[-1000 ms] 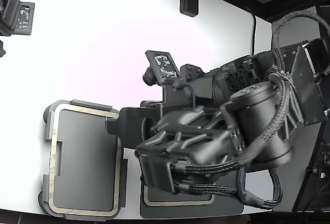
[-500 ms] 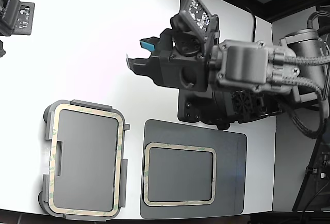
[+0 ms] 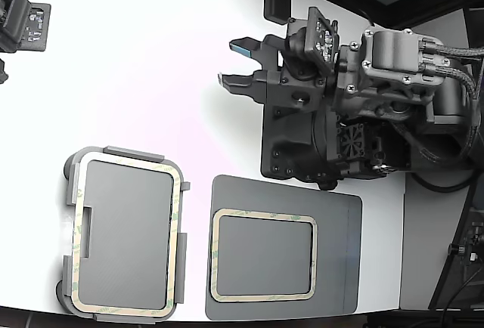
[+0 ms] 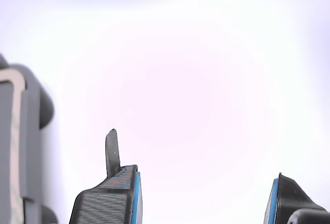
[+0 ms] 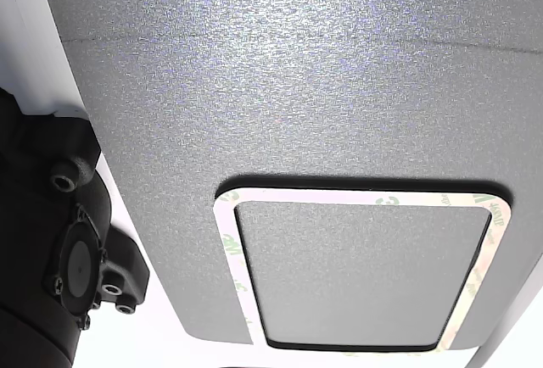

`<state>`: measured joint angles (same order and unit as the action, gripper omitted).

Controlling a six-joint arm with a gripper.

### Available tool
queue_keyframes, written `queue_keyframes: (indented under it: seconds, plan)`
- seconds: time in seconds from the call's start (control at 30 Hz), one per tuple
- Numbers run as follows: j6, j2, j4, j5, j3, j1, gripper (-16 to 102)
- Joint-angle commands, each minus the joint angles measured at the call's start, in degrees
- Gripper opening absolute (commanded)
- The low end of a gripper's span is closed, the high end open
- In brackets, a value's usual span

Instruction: Grab top frame and put it into gray box.

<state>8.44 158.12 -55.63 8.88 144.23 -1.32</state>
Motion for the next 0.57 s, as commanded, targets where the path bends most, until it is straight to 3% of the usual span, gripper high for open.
queue_keyframes:
  seconds: [0.0, 0.53]
  plan:
    - [-1.05, 10.11, 0.70, -0.97, 6.68, 1.14, 100]
    - [-1.58, 11.16, 0.26, -1.41, 6.94, 1.05, 100]
